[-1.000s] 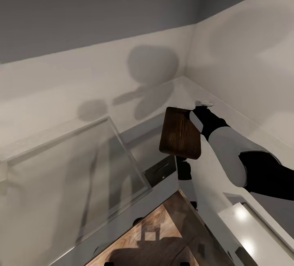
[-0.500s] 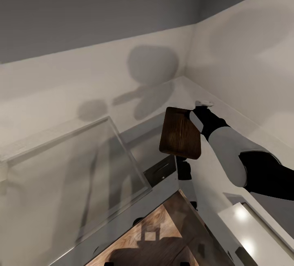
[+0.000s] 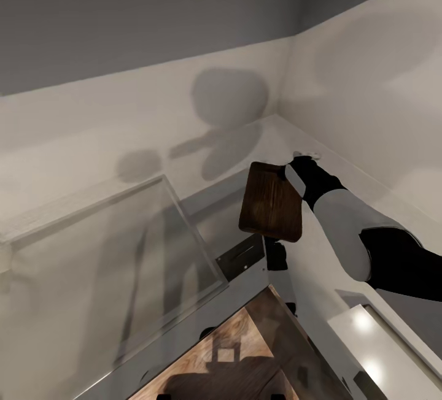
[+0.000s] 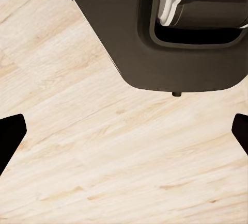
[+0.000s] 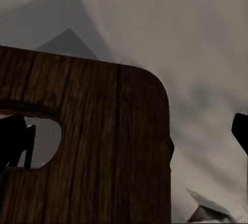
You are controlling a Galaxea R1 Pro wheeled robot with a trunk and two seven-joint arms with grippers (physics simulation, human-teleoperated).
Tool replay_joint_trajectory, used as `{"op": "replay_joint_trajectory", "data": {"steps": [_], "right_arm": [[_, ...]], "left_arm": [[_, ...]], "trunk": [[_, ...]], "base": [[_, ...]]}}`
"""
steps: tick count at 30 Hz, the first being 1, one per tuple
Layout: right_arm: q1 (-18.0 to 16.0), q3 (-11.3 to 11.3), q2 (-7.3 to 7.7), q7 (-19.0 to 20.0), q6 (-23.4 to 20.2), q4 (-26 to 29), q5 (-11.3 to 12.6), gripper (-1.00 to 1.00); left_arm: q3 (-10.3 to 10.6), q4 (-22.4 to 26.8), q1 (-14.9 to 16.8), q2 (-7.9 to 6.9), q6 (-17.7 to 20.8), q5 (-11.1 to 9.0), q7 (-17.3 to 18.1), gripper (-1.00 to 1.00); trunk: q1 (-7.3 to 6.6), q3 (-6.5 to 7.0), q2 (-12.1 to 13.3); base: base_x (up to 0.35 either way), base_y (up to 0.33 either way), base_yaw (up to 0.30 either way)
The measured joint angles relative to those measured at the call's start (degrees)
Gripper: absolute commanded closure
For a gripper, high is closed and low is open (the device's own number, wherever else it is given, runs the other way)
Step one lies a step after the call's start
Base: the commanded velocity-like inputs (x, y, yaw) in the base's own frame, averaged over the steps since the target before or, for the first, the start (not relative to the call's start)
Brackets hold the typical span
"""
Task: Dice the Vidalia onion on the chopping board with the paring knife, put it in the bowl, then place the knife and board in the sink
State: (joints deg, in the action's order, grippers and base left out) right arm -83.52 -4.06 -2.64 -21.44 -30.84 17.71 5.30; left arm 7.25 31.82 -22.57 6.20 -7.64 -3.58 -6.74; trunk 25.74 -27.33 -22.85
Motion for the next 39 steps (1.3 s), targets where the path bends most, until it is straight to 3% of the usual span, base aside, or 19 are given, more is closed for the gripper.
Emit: {"op": "replay_joint_trajectory", "data": {"steps": [7, 39], "right_arm": [[0.02, 0.05, -0.06, 0.07, -4.92, 1.66, 0.30, -1.00], [0.02, 0.10, 0.12, 0.13, -6.25, 1.98, 0.58, -1.00]], "left_arm": [[0.00, -0.02, -0.01, 0.00, 0.00, 0.02, 0.00, -1.00], [0.00, 0.00, 0.00, 0.00, 0.09, 0.00, 0.00, -1.00]], "trunk": [[0.00, 0.00, 0.00], [0.00, 0.00, 0.00]], "base": [[0.000, 0.000, 0.000], [0.000, 0.000, 0.000]]}}
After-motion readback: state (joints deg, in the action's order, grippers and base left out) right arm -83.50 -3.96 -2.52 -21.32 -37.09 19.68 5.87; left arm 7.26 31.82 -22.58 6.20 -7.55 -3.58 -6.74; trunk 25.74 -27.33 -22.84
